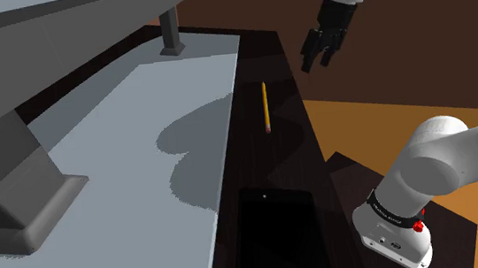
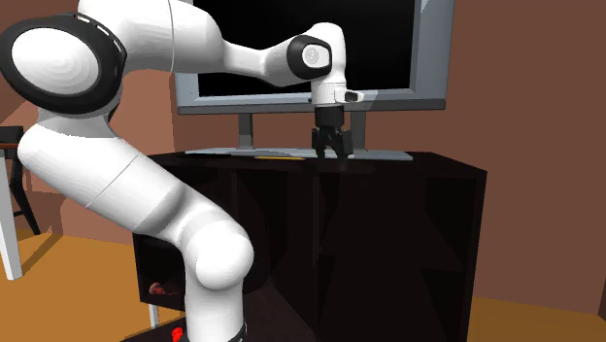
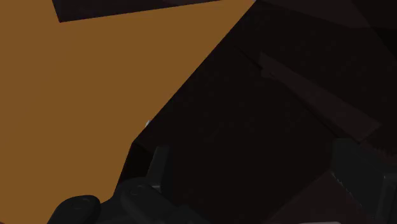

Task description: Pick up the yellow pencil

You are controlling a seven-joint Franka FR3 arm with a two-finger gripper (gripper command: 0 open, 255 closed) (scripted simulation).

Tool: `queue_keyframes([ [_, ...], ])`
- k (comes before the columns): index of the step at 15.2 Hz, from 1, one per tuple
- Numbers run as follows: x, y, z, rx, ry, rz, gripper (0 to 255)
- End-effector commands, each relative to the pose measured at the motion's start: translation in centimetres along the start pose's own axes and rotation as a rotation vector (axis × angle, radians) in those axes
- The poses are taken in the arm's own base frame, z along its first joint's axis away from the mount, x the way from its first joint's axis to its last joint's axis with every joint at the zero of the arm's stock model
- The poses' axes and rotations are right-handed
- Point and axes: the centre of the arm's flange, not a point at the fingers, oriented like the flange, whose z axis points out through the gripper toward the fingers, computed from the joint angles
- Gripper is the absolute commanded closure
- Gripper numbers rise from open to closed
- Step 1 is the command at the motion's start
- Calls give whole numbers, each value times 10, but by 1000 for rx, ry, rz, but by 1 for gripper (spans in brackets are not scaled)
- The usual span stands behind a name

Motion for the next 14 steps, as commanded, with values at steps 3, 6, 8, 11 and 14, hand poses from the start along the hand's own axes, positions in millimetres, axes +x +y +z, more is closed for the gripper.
queue_keyframes([
  [3, -3, -26, -6, -11, -23, 100, 0],
  [6, -1, -66, -15, -28, -58, 251, 0],
  [8, 3, -93, -20, -40, -81, 351, 0],
  [11, 15, -131, -27, -57, -116, 502, 0],
  [14, 33, -168, -33, -74, -151, 653, 0],
])
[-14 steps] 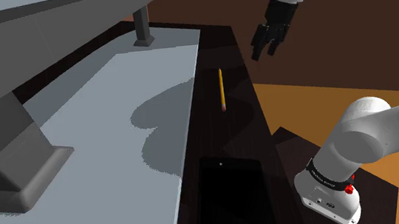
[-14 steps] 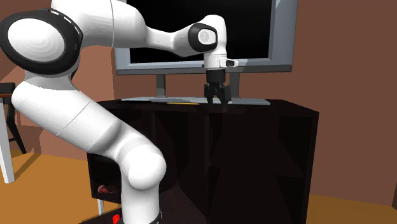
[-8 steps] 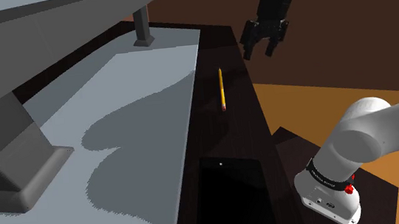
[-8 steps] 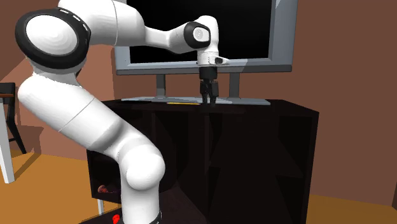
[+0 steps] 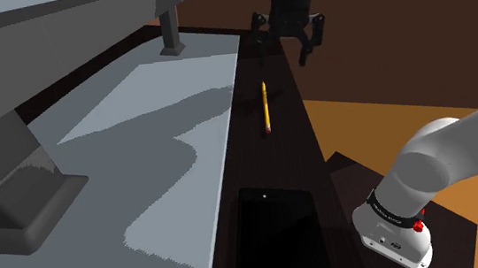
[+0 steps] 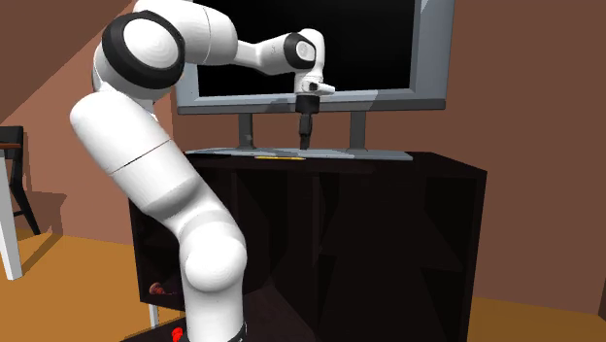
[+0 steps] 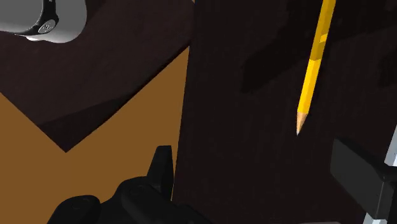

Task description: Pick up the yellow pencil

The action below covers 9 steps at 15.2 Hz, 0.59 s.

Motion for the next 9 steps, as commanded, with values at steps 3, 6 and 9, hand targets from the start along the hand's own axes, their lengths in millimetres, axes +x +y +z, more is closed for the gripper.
queue_keyframes([
  [3, -4, -44, -9, -19, -41, 176, 0],
  [6, -4, -44, 7, -19, -41, 176, 0],
  [9, -3, -44, 23, -19, -41, 176, 0],
])
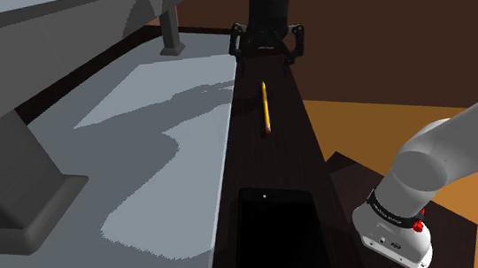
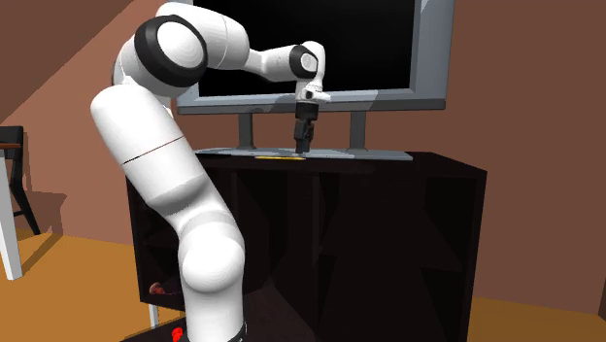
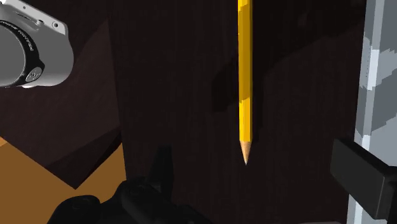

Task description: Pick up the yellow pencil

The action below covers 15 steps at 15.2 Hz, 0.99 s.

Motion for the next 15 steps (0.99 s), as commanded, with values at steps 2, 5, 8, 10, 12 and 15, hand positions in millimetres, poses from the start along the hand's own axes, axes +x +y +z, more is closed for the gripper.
queue_keyframes([
  [2, 1, -1, 13, 0, 0, 1, 0],
  [5, 2, 0, 13, 0, 0, 1, 255],
  [8, 1, -2, 13, 0, 0, 1, 255],
  [10, 1, -2, 12, 0, 0, 1, 255],
  [12, 1, -1, 12, 0, 0, 1, 255],
  [15, 0, 0, 3, 0, 0, 1, 255],
])
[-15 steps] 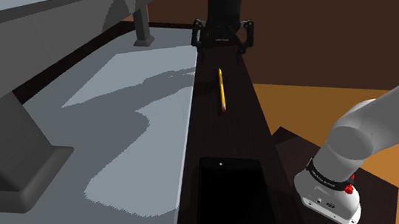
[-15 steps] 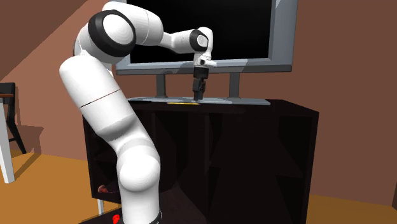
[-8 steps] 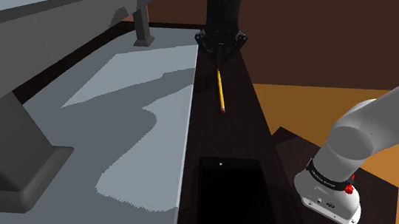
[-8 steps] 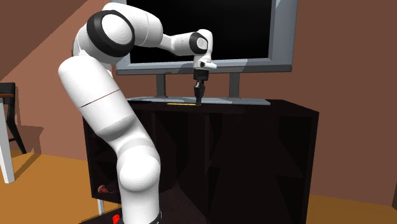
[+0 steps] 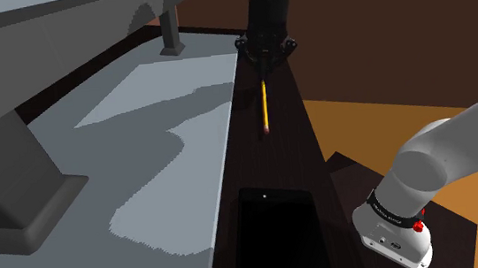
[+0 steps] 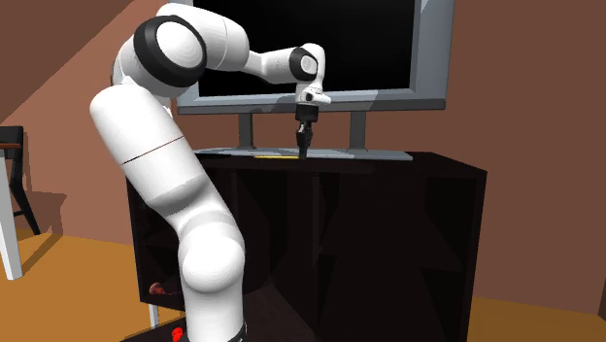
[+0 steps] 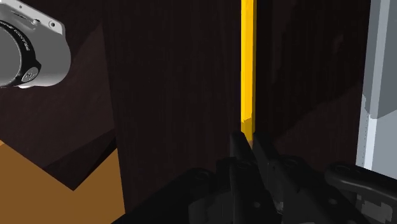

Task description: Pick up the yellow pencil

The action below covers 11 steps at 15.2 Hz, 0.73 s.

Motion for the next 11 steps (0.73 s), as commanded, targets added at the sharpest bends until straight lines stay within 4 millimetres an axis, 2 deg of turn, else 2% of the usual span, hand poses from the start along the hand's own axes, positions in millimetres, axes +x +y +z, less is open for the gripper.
queue_keyframes([
  [1, -1, 1, -8, -3, -1, 0, 255],
  [11, -6, 2, -61, -3, -1, 0, 255],
])
